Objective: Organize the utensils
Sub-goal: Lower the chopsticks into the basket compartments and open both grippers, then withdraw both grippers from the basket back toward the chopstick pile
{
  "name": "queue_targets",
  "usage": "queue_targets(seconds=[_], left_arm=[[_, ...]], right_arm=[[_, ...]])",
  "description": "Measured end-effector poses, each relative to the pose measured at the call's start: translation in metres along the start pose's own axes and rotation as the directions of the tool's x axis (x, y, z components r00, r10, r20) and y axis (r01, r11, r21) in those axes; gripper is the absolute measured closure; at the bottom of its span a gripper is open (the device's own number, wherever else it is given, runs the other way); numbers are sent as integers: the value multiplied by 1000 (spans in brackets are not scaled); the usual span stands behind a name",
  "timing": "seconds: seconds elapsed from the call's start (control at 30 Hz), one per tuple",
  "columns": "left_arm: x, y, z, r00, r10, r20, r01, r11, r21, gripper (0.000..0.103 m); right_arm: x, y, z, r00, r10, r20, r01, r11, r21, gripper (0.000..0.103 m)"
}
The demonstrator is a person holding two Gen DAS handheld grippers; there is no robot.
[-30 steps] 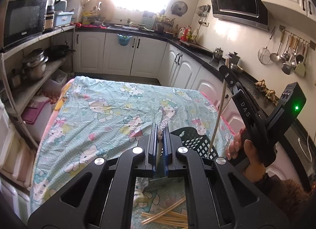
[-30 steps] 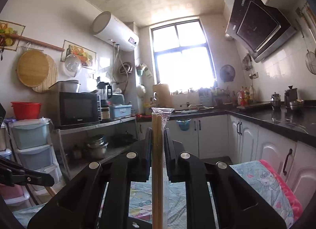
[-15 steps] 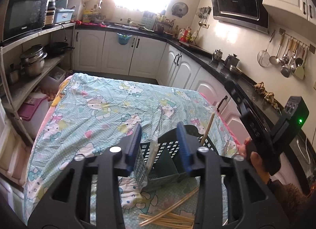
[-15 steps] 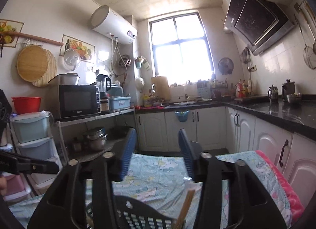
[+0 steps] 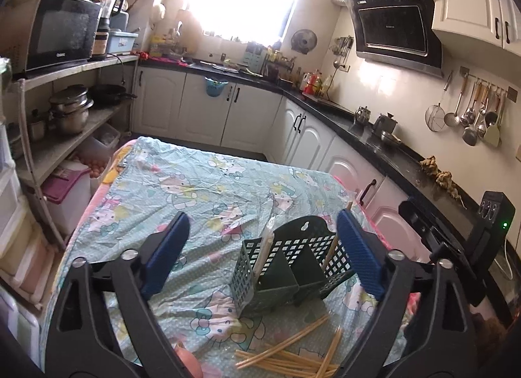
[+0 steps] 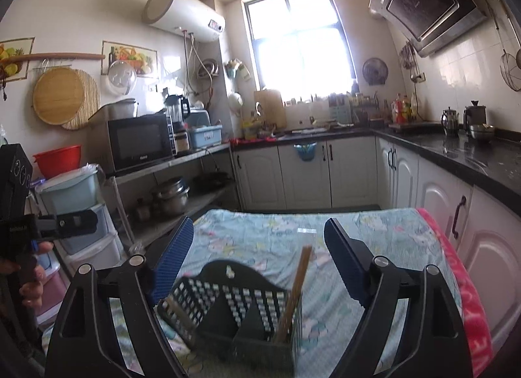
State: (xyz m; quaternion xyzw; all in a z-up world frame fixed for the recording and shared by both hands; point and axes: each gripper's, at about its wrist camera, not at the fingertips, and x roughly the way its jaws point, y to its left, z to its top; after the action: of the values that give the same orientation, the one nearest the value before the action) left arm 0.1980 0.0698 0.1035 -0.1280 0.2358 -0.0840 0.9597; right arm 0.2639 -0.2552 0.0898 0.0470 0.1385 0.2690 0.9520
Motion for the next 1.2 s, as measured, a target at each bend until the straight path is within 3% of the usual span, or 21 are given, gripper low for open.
queue_targets(seconds=[0.13,0.67,1.2], left_arm=[[-9,0,-9,1000,8,12,-8,1000,-1,11],[-34,3,-45,1000,8,7,-8,999,-32,11],[-43,6,-79,999,13,-31,-15,999,-45,11]], right_arm=[[-10,6,-4,999,-6,-33,5,1000,-7,22],[-46,27,-31,989,13,-147,-18,999,-34,19],[-77,48,-77,965,8,-262,-28,997,-71,17]])
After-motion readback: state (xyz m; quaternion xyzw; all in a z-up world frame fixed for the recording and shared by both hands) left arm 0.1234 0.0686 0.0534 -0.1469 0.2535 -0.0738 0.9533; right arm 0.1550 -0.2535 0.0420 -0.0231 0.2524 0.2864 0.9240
